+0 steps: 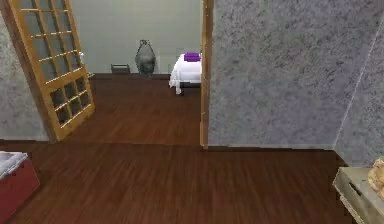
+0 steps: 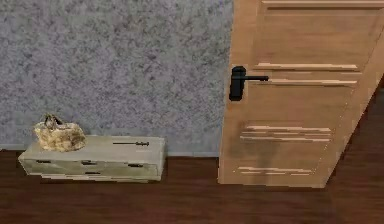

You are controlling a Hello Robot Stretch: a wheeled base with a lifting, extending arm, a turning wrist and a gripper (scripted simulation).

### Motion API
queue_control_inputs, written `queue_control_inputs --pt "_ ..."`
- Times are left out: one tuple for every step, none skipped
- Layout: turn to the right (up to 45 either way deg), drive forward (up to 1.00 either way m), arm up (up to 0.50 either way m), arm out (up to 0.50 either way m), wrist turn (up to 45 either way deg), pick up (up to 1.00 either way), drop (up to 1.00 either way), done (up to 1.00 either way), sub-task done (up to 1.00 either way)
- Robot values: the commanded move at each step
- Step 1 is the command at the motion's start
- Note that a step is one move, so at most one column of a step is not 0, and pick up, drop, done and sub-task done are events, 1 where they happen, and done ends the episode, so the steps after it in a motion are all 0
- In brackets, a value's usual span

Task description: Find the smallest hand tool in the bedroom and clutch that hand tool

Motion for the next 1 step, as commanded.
queue_control_inputs --pt "-15.0 0.0 0.0 0.0 0.0 0.0 0.0 0.0 0.0"
